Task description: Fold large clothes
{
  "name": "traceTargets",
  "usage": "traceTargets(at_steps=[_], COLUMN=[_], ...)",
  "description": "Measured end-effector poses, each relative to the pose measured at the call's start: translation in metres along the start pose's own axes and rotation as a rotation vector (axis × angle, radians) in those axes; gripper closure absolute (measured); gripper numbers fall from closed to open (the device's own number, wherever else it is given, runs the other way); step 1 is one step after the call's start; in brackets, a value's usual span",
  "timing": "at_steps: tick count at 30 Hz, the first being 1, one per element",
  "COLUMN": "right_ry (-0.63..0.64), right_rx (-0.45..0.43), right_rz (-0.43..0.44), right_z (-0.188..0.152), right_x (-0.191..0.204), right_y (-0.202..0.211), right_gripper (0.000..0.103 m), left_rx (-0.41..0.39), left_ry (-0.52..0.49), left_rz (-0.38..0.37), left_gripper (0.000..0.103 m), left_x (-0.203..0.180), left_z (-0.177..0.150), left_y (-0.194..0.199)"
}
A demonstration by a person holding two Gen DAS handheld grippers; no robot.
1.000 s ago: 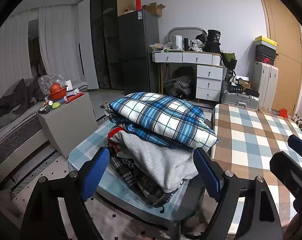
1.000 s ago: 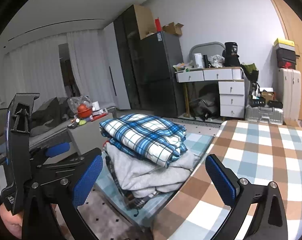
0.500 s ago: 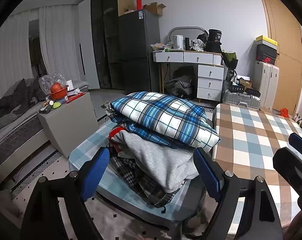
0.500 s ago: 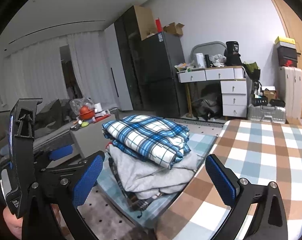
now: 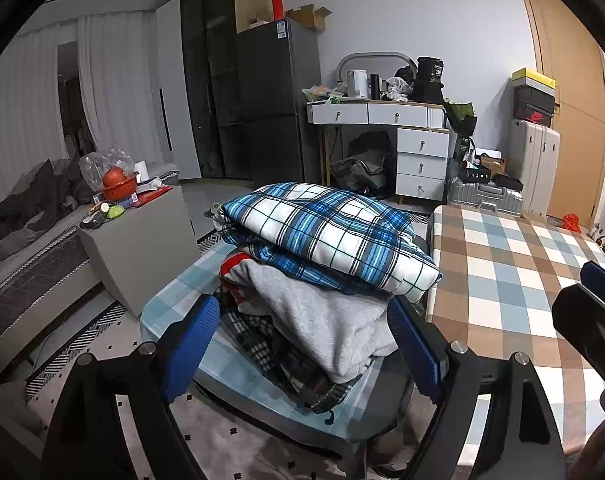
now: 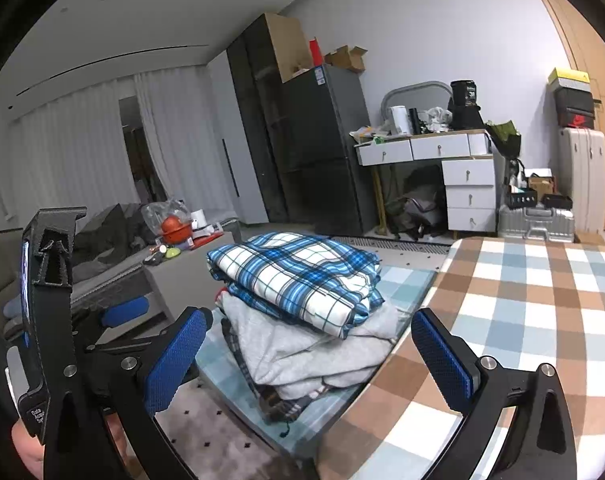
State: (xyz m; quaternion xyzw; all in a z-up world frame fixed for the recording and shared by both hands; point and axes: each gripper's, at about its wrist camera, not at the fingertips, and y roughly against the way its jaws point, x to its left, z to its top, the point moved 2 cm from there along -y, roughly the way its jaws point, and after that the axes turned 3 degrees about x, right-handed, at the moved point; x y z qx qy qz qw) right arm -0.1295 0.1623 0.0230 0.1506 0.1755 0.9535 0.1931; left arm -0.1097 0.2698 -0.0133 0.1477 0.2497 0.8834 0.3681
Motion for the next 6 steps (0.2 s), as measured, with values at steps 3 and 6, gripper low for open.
traceTargets(at_steps=[3, 6], right_ry=[-0.006, -0.031], right_rx=[-0.002, 0.006], right_rz=[0.001, 0.006], right_z=[0.0005, 0.0002], right_x=[-0.0002, -0.0057], right_y=[0.0009, 0.0015], right_gripper=[0.000, 0.000], left_rx=[0.001, 0.013], left_ry=[-0.012, -0.010], left_rz=[-0.001, -0.011], left_gripper=[0.020, 0.020], left_x=[-0.0014, -0.0021], left_z=[-0.0005, -0.0010], left_y=[-0.0005, -0.0032])
